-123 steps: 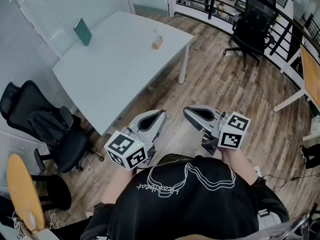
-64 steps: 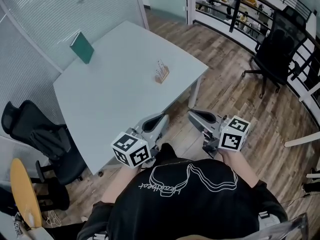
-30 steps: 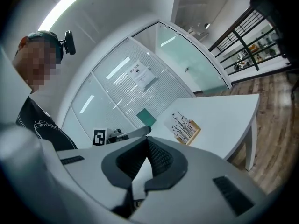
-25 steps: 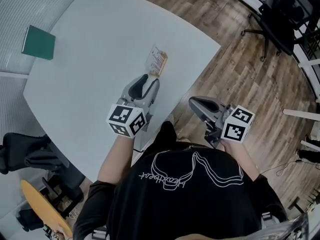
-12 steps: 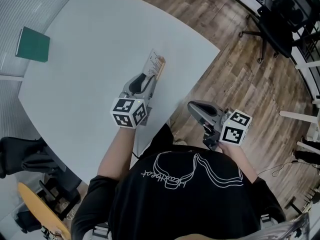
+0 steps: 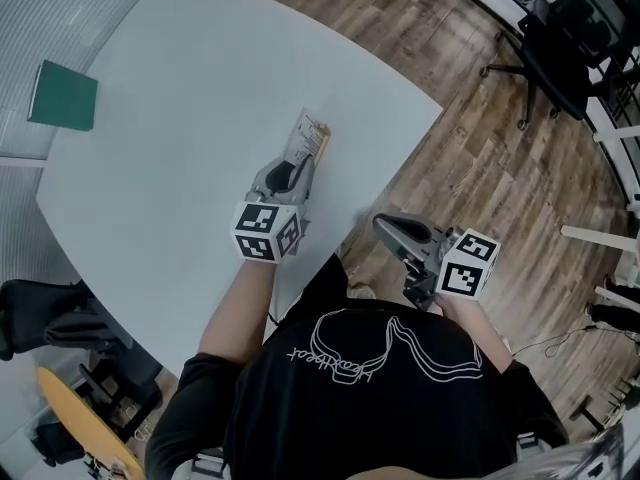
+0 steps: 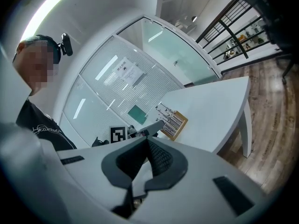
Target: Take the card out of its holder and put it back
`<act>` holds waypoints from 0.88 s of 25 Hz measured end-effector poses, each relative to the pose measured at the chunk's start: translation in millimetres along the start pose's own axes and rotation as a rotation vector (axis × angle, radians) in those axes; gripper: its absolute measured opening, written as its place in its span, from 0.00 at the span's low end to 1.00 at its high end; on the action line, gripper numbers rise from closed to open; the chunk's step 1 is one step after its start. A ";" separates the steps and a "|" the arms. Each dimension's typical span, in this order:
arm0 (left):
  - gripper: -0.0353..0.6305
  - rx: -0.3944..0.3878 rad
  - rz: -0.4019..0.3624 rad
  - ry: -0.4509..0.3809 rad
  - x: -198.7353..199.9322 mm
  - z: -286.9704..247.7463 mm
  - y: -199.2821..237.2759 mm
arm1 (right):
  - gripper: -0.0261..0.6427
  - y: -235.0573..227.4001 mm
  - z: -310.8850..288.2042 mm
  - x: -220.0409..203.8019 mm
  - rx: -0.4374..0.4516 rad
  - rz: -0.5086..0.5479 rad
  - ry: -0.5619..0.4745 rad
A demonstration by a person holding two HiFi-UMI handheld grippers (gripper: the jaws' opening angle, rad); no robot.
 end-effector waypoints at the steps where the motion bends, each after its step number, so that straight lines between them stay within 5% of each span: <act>1: 0.17 0.010 -0.006 -0.002 0.8 -0.9 0.5 | 0.05 -1.2 -0.2 1.4 0.002 -0.001 -0.002; 22: 0.09 0.076 -0.029 -0.032 4.6 -0.9 3.2 | 0.05 -9.8 7.5 -11.1 -0.005 -0.039 -0.011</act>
Point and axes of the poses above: the fingertips, and each gripper's own axes: z backward along the fingers, y to its left, x out of its top, the point moved 3 cm from there along z, backward along the fingers, and after that the axes turned 15 degrees about x, right-handed, at the moved point
